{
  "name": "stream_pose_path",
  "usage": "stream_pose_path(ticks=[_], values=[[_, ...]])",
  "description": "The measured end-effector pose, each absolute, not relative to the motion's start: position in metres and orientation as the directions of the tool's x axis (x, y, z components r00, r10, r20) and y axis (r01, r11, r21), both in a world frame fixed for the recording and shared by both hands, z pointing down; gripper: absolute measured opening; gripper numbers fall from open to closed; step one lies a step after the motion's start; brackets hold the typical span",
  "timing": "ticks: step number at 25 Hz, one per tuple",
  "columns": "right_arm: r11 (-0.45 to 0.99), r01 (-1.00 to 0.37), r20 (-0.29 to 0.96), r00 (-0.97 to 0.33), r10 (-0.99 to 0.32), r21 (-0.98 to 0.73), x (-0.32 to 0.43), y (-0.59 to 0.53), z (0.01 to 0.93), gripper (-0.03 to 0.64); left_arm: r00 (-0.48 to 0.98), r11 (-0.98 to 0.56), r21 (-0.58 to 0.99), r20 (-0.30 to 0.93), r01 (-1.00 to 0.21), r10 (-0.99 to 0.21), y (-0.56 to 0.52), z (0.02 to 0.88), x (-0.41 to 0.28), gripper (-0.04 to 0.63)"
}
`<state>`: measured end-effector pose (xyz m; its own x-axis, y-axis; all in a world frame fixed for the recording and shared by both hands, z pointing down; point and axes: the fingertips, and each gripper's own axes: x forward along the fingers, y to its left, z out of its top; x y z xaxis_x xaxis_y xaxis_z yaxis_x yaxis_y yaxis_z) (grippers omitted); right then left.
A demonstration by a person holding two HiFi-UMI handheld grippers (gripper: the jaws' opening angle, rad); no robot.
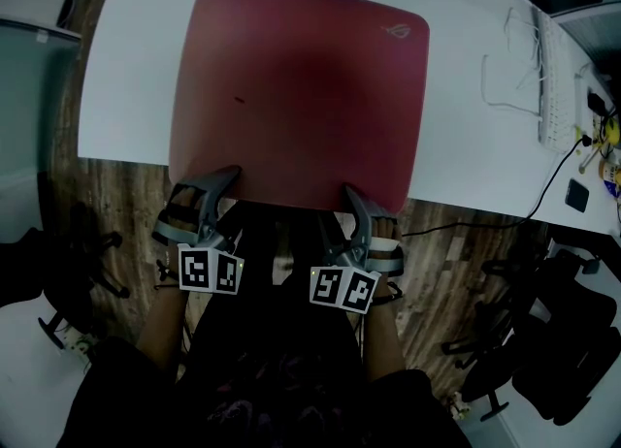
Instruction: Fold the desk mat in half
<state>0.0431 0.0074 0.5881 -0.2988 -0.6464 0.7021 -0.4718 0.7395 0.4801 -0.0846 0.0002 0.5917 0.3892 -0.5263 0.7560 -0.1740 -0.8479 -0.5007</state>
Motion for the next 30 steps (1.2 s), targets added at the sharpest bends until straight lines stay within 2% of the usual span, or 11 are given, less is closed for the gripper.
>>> stream_pose_path(ticks=[3,6,12,15,23,30], values=[[0.749,-0.461,0.696,-0.324,-0.641,0.476,0.04,0.014,0.58,0.225,0.404,-0.849,-0.496,0.75,-0.18,-0.524,0.004,0.584,-0.084,0.279],[0.756,-0.449,0.689,-0.344,-0.638,0.477,0.037,0.019,0.573,0.121,0.414,-0.85,-0.49,0.745,-0.192,-0.523,0.006,0.578,-0.084,0.249],[0.768,-0.427,0.685,-0.366,-0.63,0.477,0.037,0.019,0.56,0.049,0.444,-0.86,-0.483,0.742,-0.164,-0.502,0.013,0.564,-0.078,0.104],[0.778,-0.417,0.687,-0.38,-0.619,0.47,0.035,0.016,0.553,0.034,0.453,-0.864,-0.483,0.745,-0.14,-0.49,0.012,0.557,-0.077,0.037],[0.797,-0.343,0.686,-0.407,-0.603,0.498,0.038,0.001,0.519,0.028,0.47,-0.852,-0.515,0.729,-0.101,-0.497,-0.007,0.524,-0.074,0.021],[0.751,-0.345,0.643,-0.389,-0.66,0.563,0.039,-0.034,0.492,0.028,0.469,-0.817,-0.559,0.69,-0.139,-0.552,-0.042,0.5,-0.074,0.023]])
